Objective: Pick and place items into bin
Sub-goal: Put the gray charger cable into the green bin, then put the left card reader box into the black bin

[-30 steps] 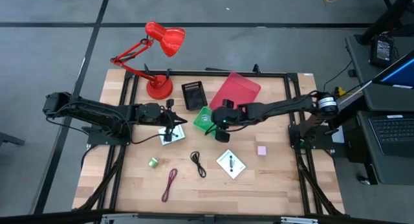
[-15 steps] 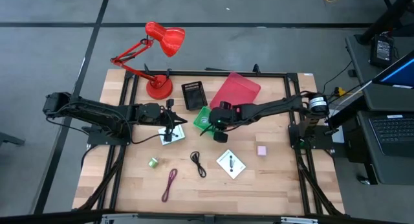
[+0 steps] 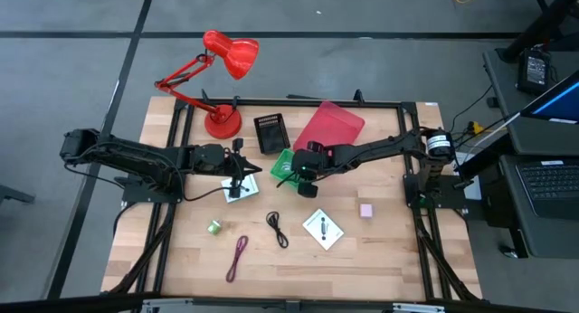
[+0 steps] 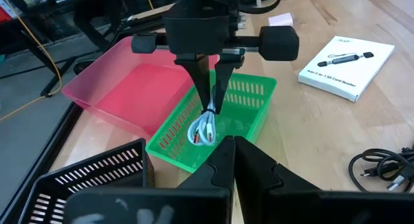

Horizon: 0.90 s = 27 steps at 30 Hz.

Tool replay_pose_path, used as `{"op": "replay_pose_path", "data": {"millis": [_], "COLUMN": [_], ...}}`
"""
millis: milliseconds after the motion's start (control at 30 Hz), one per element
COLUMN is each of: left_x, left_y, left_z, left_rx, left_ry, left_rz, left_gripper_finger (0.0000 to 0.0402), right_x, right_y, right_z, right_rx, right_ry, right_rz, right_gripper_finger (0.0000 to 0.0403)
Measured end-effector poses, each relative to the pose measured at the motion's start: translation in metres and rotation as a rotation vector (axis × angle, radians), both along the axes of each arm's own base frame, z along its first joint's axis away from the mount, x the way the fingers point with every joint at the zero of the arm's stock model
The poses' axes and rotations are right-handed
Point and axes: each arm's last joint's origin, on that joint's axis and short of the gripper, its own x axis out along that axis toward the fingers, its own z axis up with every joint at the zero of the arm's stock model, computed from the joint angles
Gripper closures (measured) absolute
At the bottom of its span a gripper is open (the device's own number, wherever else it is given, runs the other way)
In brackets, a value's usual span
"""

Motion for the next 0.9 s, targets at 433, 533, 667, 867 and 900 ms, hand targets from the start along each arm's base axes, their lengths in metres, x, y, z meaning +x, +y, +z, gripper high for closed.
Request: {"op": "replay_pose_path", "data": {"millis": [433, 533, 667, 867, 900], "left_x": [0.000, 0.000, 0.000, -0.001, -0.002], "left_y": [0.000, 0.000, 0.000, 0.000, 0.000], "left_z": [0.000, 0.000, -0.001, -0.002, -0.004], "left_rx": [-0.001, -0.001, -0.002, -0.051, -0.074], "left_ry": [0.001, 0.002, 0.006, 0.018, 0.034], "left_rz": [-0.002, -0.002, -0.002, 0.020, 0.027], "left_gripper_finger": [0.0398, 0.0398, 0.0398, 0.0398, 0.0398], "right_x": [0.000, 0.000, -0.001, 0.000, 0.000], "right_y": [0.000, 0.000, 0.000, 0.001, 0.002], "right_z": [0.000, 0.000, 0.005, 0.030, 0.034], "right_rx": [-0.001, -0.002, -0.013, -0.018, -0.018], "right_ry": [0.001, 0.001, -0.007, -0.075, -0.084], "right_rz": [0.002, 0.002, 0.021, 0.024, 0.027], "right_gripper_finger": [0.0351, 0.0352, 0.0351, 0.0350, 0.0350]}}
